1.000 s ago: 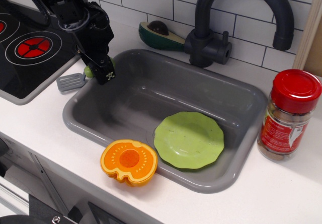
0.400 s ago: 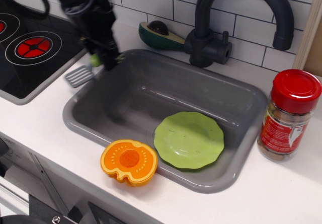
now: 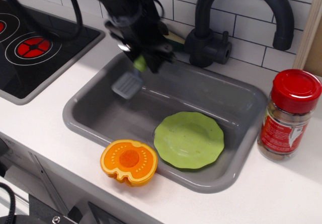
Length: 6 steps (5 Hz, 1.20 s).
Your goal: Put spatula on plate sink
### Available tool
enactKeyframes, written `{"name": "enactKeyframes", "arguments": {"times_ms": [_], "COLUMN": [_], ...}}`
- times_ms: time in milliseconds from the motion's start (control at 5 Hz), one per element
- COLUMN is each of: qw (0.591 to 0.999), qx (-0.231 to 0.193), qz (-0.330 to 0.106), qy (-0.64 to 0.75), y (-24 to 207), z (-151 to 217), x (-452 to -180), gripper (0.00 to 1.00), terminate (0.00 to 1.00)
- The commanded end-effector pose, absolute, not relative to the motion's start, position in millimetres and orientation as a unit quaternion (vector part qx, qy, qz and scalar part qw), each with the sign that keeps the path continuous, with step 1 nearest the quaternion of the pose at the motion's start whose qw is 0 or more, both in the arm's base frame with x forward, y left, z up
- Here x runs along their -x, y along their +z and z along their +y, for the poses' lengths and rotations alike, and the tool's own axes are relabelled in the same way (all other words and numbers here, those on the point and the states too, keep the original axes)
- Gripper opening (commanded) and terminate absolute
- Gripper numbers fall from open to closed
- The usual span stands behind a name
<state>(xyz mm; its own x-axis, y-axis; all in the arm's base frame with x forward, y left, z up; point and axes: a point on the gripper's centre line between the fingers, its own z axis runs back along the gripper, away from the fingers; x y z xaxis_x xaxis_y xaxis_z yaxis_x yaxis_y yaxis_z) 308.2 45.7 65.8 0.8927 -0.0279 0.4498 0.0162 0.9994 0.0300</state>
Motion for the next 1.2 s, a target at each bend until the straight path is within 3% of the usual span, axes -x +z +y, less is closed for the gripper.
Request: {"name": "enactKeyframes", "arguments": {"times_ms": [0,600,1000], "qw": [0.972,0.976,0.978], "qx": [-0.017,-0.045,-0.035], "qz": [-0.235,-0.211,-0.203], "qy": [-0.016,-0.026,-0.016], "y": [62,19,18], "z": [9,-27,-42], "x": [-312,-304,-305], "gripper": [0.00,0.00,0.00], "terminate": [0.00,0.00,0.00]}}
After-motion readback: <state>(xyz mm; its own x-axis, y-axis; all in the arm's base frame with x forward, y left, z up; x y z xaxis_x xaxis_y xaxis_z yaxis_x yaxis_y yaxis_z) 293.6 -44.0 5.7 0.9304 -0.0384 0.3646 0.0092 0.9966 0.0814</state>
